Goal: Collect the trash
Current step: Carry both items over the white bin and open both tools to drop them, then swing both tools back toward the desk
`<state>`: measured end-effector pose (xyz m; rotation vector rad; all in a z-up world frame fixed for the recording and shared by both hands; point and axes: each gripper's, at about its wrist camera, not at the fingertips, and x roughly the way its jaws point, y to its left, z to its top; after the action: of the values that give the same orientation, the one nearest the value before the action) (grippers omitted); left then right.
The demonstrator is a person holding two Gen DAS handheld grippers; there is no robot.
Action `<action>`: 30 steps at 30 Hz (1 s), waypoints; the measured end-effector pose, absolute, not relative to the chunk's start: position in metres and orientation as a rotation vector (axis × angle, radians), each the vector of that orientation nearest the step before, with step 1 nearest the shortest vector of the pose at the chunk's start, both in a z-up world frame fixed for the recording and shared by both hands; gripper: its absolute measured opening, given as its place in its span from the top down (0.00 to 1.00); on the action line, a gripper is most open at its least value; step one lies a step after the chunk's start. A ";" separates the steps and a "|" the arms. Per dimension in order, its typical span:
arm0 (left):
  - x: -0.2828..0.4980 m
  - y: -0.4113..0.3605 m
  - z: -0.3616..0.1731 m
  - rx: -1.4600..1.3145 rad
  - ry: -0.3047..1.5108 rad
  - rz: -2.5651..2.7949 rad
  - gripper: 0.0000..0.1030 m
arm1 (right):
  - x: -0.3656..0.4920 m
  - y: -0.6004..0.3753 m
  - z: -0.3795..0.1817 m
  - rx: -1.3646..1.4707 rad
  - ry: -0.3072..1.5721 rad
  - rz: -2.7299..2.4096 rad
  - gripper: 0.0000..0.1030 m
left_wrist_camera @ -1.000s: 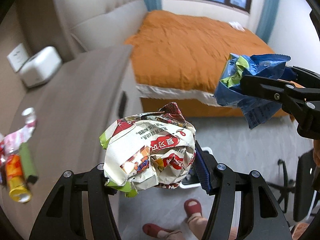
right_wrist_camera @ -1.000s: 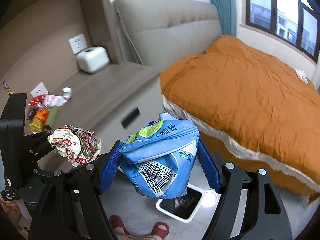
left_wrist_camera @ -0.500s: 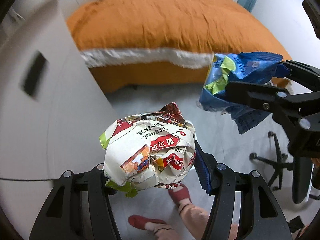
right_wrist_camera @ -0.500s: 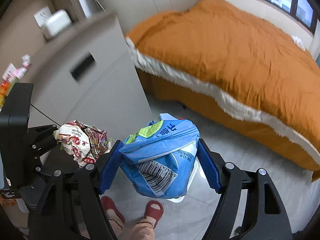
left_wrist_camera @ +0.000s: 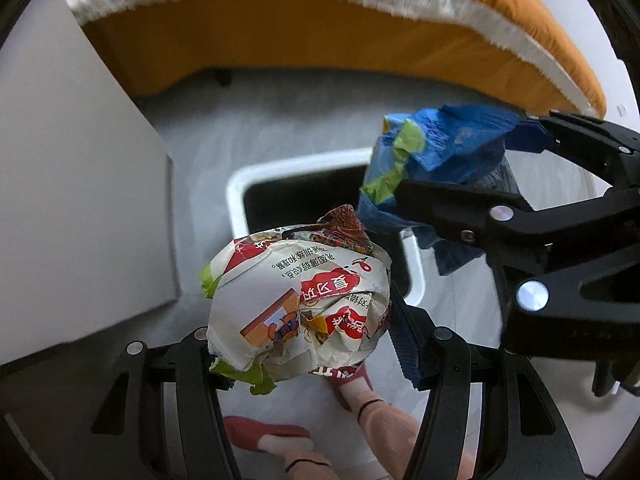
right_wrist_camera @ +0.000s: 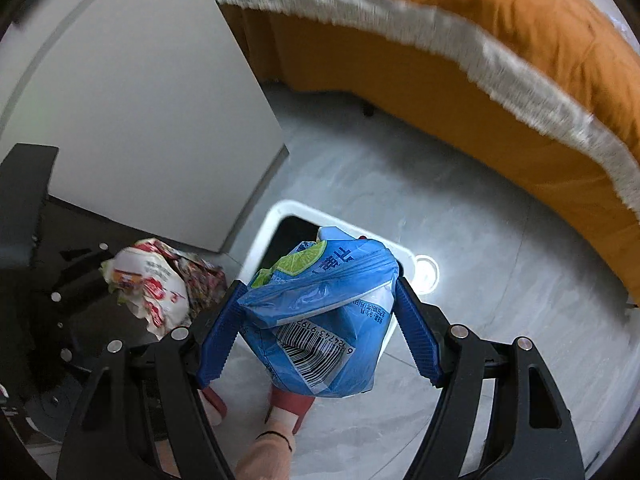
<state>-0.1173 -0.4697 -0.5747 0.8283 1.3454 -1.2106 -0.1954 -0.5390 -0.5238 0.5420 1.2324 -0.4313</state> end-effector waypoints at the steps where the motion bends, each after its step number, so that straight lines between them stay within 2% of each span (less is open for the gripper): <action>1: -0.119 -0.472 -0.587 0.838 1.352 -1.213 0.43 | -0.195 -0.539 -0.537 0.549 1.243 -0.429 0.28; 6: -0.126 -0.480 -0.633 0.869 1.381 -1.230 0.42 | -0.190 -0.538 -0.582 0.553 1.281 -0.424 0.28; 8: -0.127 -0.481 -0.645 0.857 1.391 -1.235 0.39 | -0.190 -0.539 -0.593 0.541 1.295 -0.428 0.28; 9: -0.127 -0.482 -0.649 0.847 1.392 -1.236 0.26 | -0.191 -0.540 -0.598 0.540 1.303 -0.434 0.26; 10: -0.126 -0.484 -0.654 0.827 1.408 -1.236 0.05 | -0.192 -0.541 -0.603 0.542 1.312 -0.436 0.21; 11: -0.126 -0.482 -0.656 0.812 1.423 -1.235 0.05 | -0.191 -0.542 -0.608 0.550 1.323 -0.434 0.16; 12: -0.126 -0.484 -0.657 0.793 1.432 -1.232 0.05 | -0.190 -0.542 -0.611 0.565 1.332 -0.430 0.03; 17: -0.133 -0.484 -0.646 0.826 1.397 -1.221 0.05 | -0.194 -0.543 -0.603 0.544 1.347 -0.446 0.04; 23: -0.132 -0.477 -0.605 0.827 1.365 -1.218 0.05 | -0.201 -0.546 -0.575 0.547 1.329 -0.471 0.04; 26: -0.130 -0.471 -0.573 0.810 1.334 -1.213 0.05 | -0.205 -0.545 -0.540 0.548 1.296 -0.486 0.04; 30: -0.130 -0.460 -0.505 0.784 1.245 -1.198 0.05 | -0.213 -0.542 -0.480 0.537 1.229 -0.517 0.04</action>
<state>-0.1301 -0.4602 -0.5053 0.7842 1.2446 -1.1980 -0.2126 -0.5421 -0.4801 0.5367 1.2286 -0.5175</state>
